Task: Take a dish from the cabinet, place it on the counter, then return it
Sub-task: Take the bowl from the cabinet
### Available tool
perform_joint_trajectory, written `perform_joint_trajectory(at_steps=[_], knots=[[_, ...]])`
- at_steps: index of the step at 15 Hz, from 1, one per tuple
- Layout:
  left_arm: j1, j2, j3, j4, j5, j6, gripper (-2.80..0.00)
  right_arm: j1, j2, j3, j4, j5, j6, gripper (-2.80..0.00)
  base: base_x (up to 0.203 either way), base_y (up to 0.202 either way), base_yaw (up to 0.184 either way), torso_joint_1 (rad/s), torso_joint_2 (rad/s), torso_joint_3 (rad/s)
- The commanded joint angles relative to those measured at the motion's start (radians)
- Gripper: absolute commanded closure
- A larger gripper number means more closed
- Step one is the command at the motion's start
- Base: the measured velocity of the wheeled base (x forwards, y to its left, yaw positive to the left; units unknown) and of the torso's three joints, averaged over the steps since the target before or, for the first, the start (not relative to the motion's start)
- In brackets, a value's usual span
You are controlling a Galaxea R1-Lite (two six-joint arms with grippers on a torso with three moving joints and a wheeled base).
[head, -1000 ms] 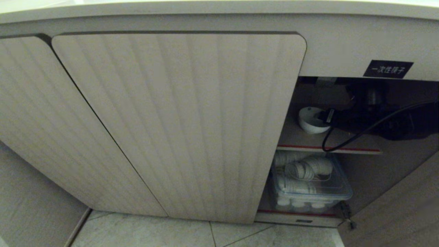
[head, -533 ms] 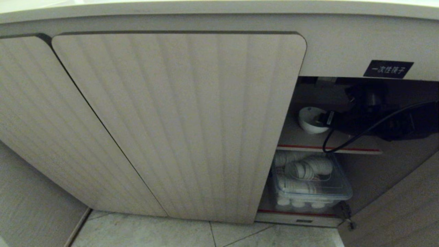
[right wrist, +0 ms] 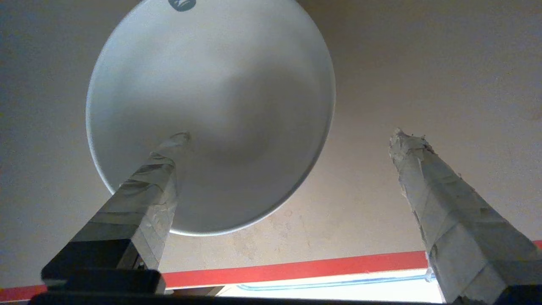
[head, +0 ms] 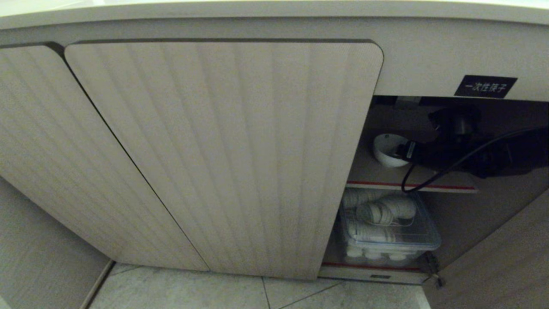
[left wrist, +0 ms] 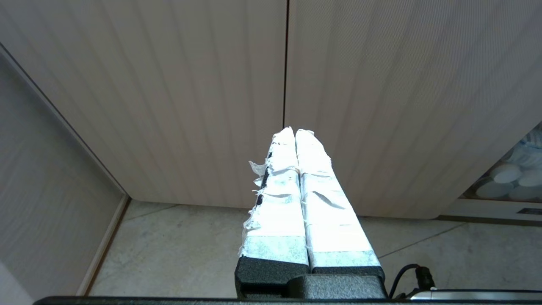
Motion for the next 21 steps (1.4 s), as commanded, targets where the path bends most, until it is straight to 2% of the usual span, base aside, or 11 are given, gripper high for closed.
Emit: perform_joint_trajectory(at_steps=[1, 21], knots=[[0.001, 0.000, -0.001, 0.000, 0.000, 0.000, 0.00, 0.001, 0.008, 0.000, -0.002, -0.001, 0.002, -2.80, 0.000, 0.000, 0.000, 0.000, 0.00, 0.000], [0.000, 0.000, -0.001, 0.000, 0.000, 0.000, 0.00, 0.002, 0.005, -0.059, 0.058, 0.013, 0.005, -2.80, 0.000, 0.000, 0.000, 0.000, 0.00, 0.000]])
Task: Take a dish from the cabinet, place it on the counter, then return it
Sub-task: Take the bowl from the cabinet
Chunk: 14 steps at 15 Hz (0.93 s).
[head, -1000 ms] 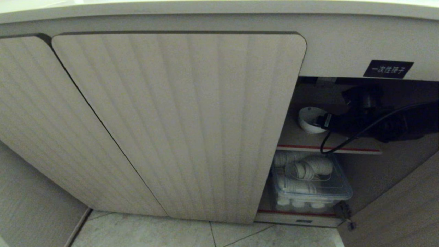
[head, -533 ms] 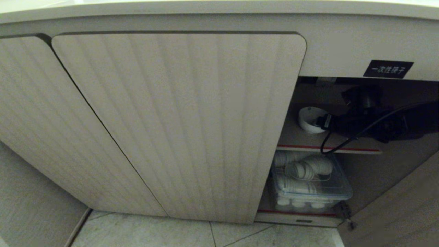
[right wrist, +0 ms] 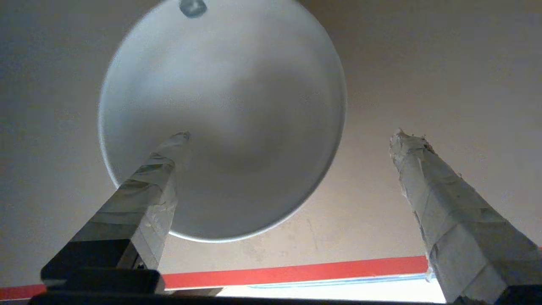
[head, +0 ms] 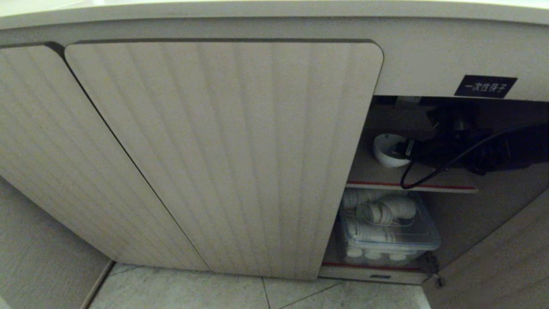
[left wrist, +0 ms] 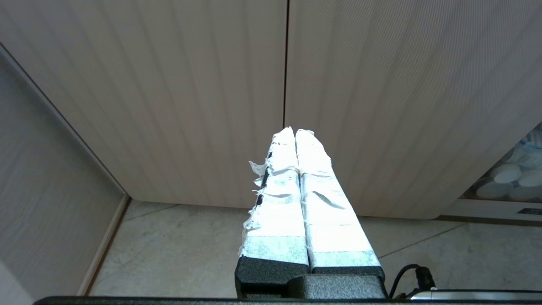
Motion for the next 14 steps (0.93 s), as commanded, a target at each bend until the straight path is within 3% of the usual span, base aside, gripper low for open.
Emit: perform_joint_trajectory(at_steps=[1, 14], knots=[[0.001, 0.000, 0.001, 0.000, 0.000, 0.000, 0.00, -0.001, -0.004, -0.007, 0.012, 0.000, 0.001, -2.80, 0.000, 0.000, 0.000, 0.000, 0.00, 0.000], [0.000, 0.000, -0.001, 0.000, 0.001, 0.000, 0.00, -0.004, 0.034, -0.031, 0.014, -0.006, 0.001, -2.80, 0.000, 0.000, 0.000, 0.000, 0.00, 0.000]])
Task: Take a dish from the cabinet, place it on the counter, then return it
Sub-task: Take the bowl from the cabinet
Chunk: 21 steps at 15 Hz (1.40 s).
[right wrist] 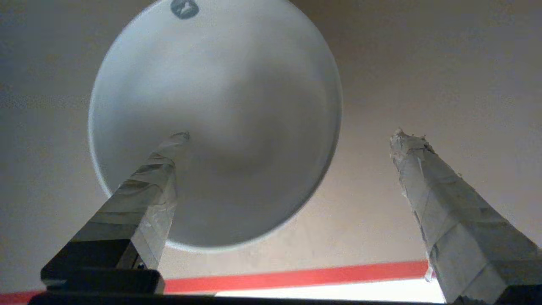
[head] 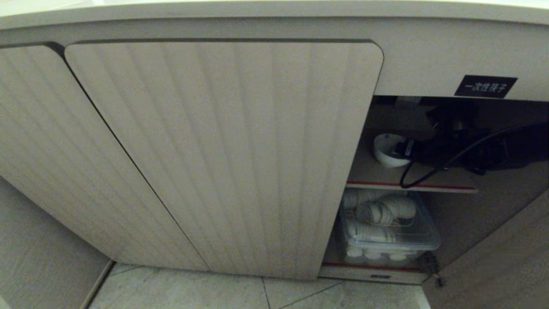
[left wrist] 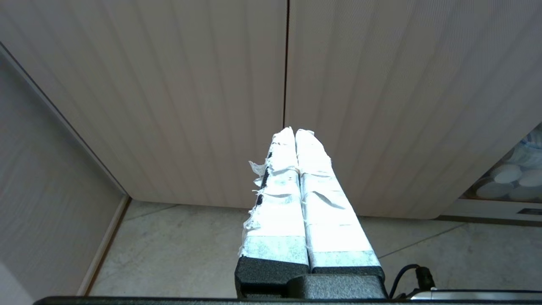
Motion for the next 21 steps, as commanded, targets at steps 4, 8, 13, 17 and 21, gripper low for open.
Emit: perform_joint_trajectory(at_steps=[4, 8, 13, 17, 21], knots=[[0.000, 0.000, 0.001, 0.000, -0.001, 0.000, 0.00, 0.000, 0.048, -0.043, -0.002, -0.004, 0.000, -2.80, 0.000, 0.000, 0.000, 0.000, 0.00, 0.000], [0.000, 0.000, -0.001, 0.000, -0.001, 0.000, 0.00, -0.001, 0.058, -0.050, -0.003, -0.008, 0.000, -2.80, 0.000, 0.000, 0.000, 0.000, 0.00, 0.000], [0.000, 0.000, -0.001, 0.000, -0.001, 0.000, 0.00, 0.000, 0.058, -0.046, -0.001, -0.009, 0.000, -2.80, 0.000, 0.000, 0.000, 0.000, 0.00, 0.000], [0.000, 0.000, -0.001, 0.000, -0.001, 0.000, 0.00, 0.000, 0.058, -0.048, 0.000, -0.008, 0.002, -2.80, 0.000, 0.000, 0.000, 0.000, 0.00, 0.000], [0.000, 0.000, 0.001, 0.000, -0.001, 0.000, 0.00, 0.000, 0.058, -0.049, 0.001, -0.008, 0.002, -2.80, 0.000, 0.000, 0.000, 0.000, 0.00, 0.000]])
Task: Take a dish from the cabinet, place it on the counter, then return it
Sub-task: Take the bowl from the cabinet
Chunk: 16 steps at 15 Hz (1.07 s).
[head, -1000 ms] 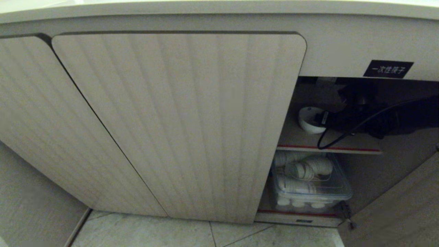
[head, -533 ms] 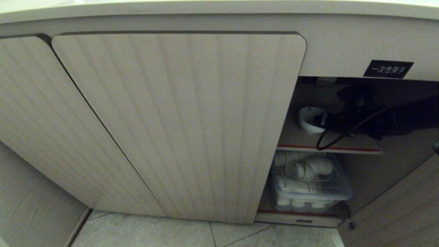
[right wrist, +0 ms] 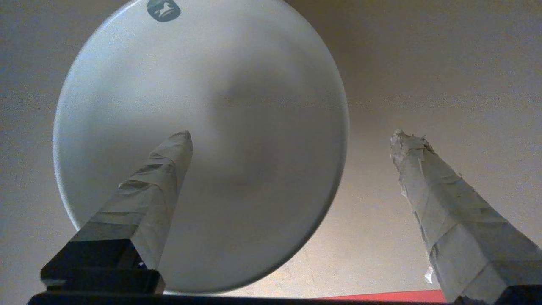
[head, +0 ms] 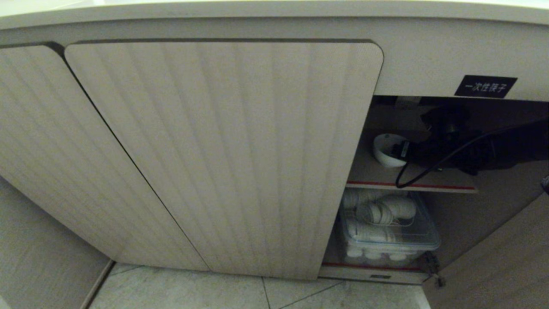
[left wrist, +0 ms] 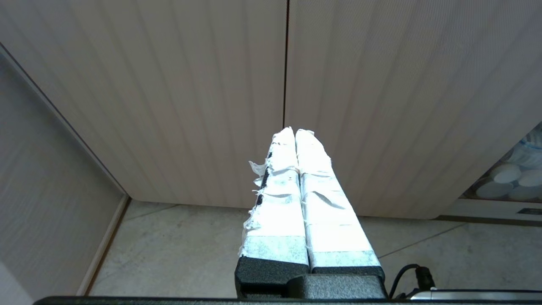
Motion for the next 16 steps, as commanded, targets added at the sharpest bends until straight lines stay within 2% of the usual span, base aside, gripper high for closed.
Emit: perform_joint_trajectory(at_steps=[1, 16], knots=[[0.001, 0.000, 0.001, 0.000, 0.001, 0.000, 0.00, 0.000, 0.001, -0.001, -0.001, 0.001, 0.002, -2.80, 0.000, 0.000, 0.000, 0.000, 0.00, 0.000], [0.001, 0.000, -0.001, 0.000, 0.000, 0.000, 0.00, 0.000, -0.004, 0.002, 0.002, -0.001, -0.003, -2.80, 0.000, 0.000, 0.000, 0.000, 0.00, 0.000]])
